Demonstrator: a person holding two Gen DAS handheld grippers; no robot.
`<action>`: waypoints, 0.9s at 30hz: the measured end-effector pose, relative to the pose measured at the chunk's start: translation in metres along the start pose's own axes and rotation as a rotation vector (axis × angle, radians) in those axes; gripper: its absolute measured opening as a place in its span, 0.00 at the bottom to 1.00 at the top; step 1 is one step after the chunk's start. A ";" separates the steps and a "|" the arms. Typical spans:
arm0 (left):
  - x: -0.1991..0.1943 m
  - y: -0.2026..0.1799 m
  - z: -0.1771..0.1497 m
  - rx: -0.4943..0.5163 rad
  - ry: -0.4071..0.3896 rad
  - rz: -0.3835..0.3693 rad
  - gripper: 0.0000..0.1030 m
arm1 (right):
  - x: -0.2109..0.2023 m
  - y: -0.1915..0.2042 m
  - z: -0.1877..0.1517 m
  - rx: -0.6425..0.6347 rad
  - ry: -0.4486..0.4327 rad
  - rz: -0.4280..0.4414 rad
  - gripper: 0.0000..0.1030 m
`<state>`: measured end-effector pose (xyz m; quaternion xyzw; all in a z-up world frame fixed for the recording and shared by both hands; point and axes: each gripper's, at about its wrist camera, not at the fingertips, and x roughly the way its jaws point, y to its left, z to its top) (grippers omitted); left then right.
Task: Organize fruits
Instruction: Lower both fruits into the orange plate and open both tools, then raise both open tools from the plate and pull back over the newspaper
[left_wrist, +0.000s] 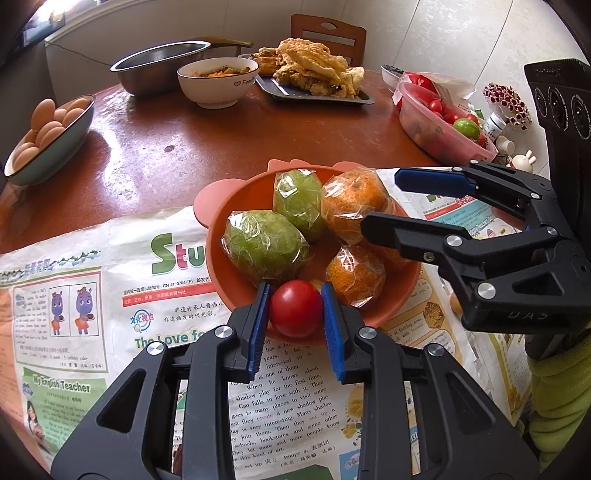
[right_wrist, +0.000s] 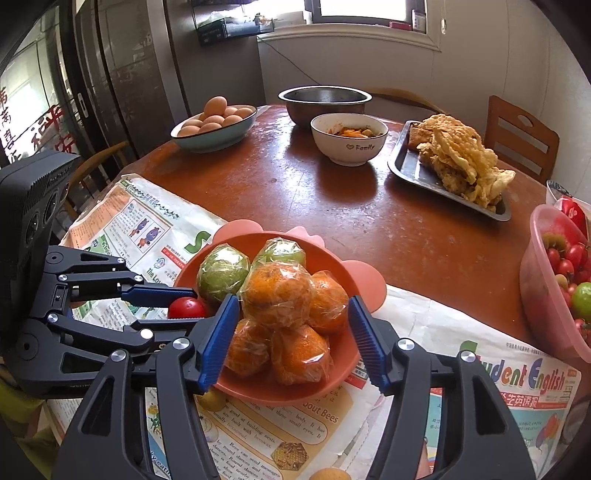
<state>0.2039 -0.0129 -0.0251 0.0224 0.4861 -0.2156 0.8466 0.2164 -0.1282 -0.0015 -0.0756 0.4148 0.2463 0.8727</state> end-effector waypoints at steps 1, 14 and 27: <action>-0.001 0.000 0.000 0.000 -0.001 0.000 0.19 | -0.001 -0.001 0.000 0.002 0.000 -0.007 0.63; -0.025 -0.006 -0.001 0.019 -0.040 0.016 0.25 | -0.027 -0.006 0.000 0.026 -0.048 -0.042 0.74; -0.052 -0.015 0.001 0.022 -0.092 0.050 0.44 | -0.061 -0.004 0.000 0.034 -0.113 -0.069 0.83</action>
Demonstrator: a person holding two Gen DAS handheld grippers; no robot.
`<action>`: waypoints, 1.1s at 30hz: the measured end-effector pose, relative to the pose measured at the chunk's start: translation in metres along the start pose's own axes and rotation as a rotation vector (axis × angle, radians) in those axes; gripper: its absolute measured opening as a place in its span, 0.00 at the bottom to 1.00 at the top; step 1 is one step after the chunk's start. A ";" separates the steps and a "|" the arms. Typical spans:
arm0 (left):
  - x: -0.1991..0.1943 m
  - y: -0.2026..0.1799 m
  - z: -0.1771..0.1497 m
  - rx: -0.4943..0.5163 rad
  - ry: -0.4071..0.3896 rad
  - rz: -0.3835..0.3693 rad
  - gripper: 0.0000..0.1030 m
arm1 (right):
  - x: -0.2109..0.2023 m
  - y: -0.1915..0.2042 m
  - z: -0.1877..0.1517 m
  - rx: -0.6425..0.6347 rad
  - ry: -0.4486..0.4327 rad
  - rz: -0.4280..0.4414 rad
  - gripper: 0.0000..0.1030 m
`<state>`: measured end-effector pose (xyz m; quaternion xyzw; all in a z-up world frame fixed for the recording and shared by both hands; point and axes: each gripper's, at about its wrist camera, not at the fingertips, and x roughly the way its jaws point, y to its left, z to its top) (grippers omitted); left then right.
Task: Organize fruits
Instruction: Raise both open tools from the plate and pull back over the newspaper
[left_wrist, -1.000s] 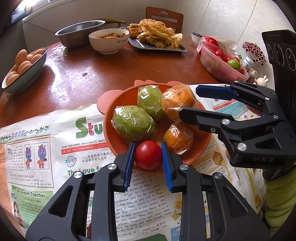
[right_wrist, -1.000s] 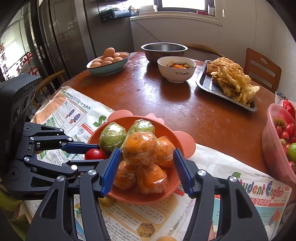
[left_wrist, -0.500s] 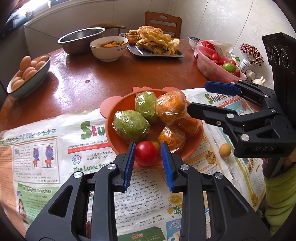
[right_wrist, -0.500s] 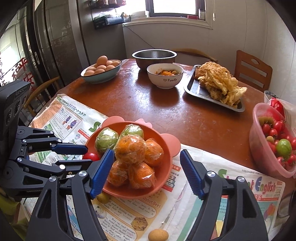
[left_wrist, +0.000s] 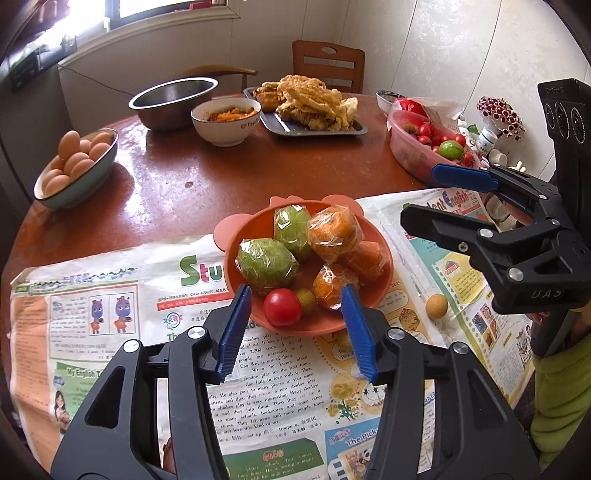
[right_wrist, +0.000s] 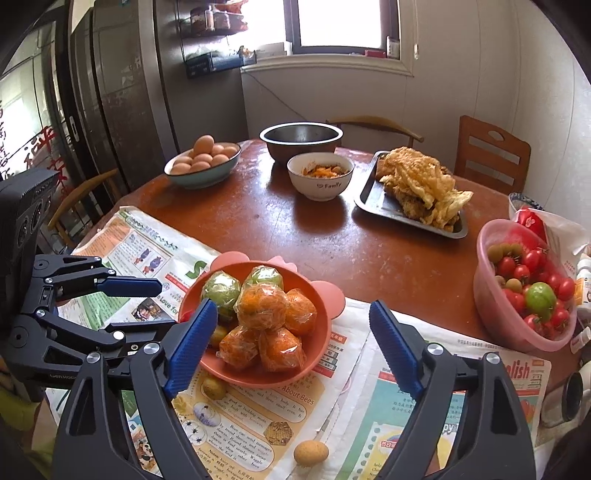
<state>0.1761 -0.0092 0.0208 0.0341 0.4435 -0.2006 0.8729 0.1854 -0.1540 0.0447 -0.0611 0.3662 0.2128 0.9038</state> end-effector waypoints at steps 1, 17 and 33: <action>-0.002 0.000 0.000 0.000 -0.002 0.001 0.44 | -0.003 0.000 0.000 0.002 -0.006 -0.006 0.84; -0.030 -0.009 0.000 -0.017 -0.066 0.042 0.77 | -0.048 0.003 -0.003 0.010 -0.084 -0.033 0.90; -0.048 -0.031 -0.008 -0.008 -0.096 0.077 0.90 | -0.083 -0.003 -0.023 0.021 -0.122 -0.068 0.93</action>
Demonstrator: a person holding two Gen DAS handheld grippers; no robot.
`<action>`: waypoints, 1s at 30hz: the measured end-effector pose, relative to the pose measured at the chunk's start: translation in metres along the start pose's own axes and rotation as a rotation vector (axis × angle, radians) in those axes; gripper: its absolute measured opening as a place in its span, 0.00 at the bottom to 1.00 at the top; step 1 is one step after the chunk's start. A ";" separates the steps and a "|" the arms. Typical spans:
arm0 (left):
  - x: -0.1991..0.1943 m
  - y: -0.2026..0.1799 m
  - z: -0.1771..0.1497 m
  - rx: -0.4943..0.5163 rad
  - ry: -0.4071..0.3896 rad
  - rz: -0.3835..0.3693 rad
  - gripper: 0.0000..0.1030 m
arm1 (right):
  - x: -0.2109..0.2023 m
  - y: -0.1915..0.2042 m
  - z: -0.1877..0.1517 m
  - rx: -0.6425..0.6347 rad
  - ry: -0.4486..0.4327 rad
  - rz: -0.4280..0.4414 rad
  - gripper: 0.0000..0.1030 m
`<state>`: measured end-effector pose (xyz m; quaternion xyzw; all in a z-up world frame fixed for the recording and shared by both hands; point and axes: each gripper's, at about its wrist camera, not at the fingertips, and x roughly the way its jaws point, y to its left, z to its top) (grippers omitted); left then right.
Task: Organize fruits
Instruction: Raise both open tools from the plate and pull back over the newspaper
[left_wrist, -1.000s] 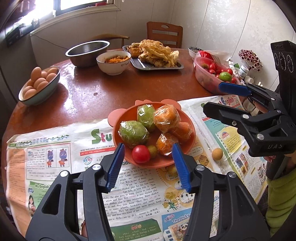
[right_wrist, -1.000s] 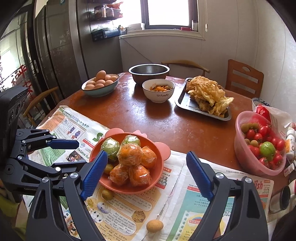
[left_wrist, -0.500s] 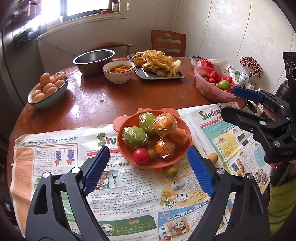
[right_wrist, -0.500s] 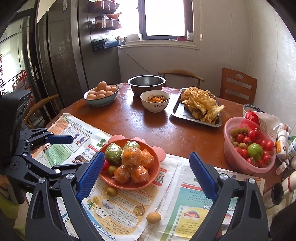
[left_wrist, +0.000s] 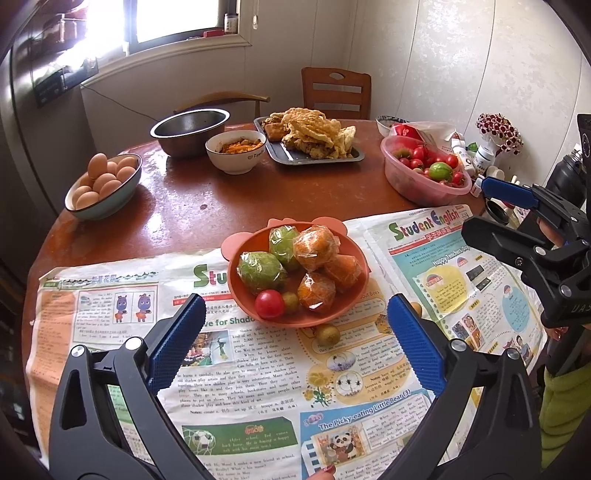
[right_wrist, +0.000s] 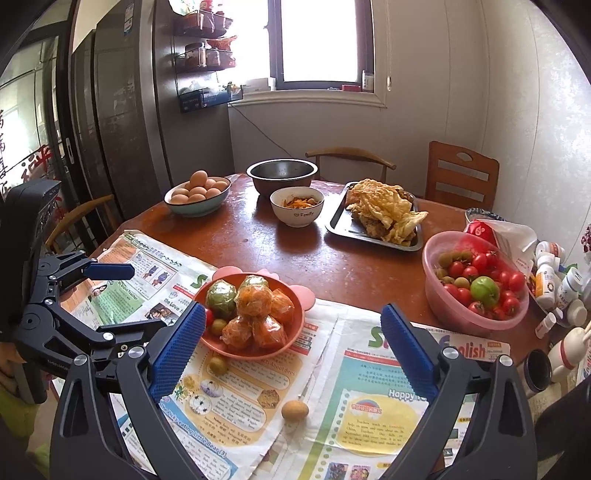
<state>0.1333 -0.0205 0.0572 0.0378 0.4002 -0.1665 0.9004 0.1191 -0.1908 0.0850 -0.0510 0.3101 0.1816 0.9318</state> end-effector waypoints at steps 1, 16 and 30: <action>-0.001 -0.002 -0.001 0.001 -0.002 0.000 0.90 | -0.001 -0.001 -0.002 0.002 -0.001 -0.001 0.93; 0.008 -0.015 -0.030 -0.023 0.030 0.001 0.91 | 0.005 -0.008 -0.058 0.008 0.084 -0.036 0.94; 0.054 -0.009 -0.063 -0.067 0.125 0.012 0.91 | 0.056 -0.006 -0.104 -0.004 0.209 -0.075 0.93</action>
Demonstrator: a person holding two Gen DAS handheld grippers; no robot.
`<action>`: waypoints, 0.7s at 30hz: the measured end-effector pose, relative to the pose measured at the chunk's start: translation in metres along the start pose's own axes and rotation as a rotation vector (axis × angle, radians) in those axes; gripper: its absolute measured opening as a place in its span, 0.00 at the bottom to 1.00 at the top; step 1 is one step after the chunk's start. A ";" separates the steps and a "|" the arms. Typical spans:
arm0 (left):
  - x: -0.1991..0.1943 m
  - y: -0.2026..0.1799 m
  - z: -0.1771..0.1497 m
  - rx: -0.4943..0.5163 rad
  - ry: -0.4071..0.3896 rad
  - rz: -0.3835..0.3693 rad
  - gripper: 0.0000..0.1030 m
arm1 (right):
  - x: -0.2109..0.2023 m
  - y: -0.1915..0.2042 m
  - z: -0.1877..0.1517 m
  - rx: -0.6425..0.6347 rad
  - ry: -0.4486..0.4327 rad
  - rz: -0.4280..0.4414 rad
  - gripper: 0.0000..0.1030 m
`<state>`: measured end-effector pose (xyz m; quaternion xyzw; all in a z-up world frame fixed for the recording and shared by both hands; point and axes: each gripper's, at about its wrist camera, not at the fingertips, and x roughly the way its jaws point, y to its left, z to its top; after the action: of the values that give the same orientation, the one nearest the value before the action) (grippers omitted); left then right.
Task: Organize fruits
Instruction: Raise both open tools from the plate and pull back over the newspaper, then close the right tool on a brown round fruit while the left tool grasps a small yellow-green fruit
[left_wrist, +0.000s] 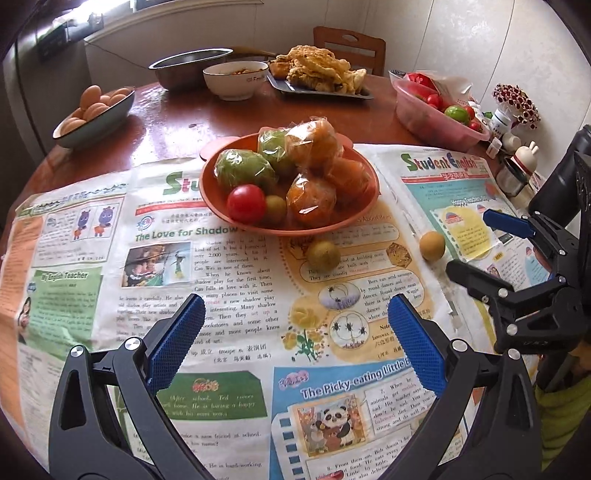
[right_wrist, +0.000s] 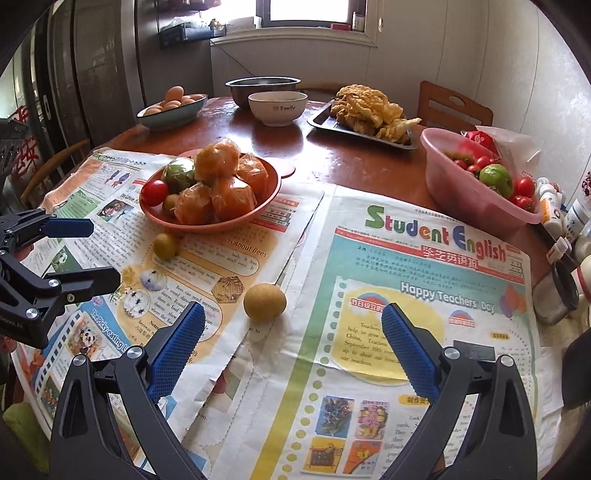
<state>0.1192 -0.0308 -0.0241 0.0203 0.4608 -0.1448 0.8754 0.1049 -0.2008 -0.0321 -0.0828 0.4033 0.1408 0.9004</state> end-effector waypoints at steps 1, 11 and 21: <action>0.002 0.000 0.001 -0.004 -0.002 0.001 0.91 | 0.002 0.001 0.000 -0.002 0.002 -0.002 0.93; 0.014 -0.002 0.006 -0.010 0.007 -0.005 0.91 | 0.015 0.008 0.003 -0.015 0.024 0.029 0.76; 0.023 -0.010 0.014 -0.008 0.013 -0.026 0.85 | 0.017 0.002 0.004 -0.007 0.026 0.053 0.49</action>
<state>0.1398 -0.0484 -0.0344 0.0116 0.4675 -0.1541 0.8704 0.1180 -0.1948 -0.0427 -0.0771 0.4167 0.1652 0.8906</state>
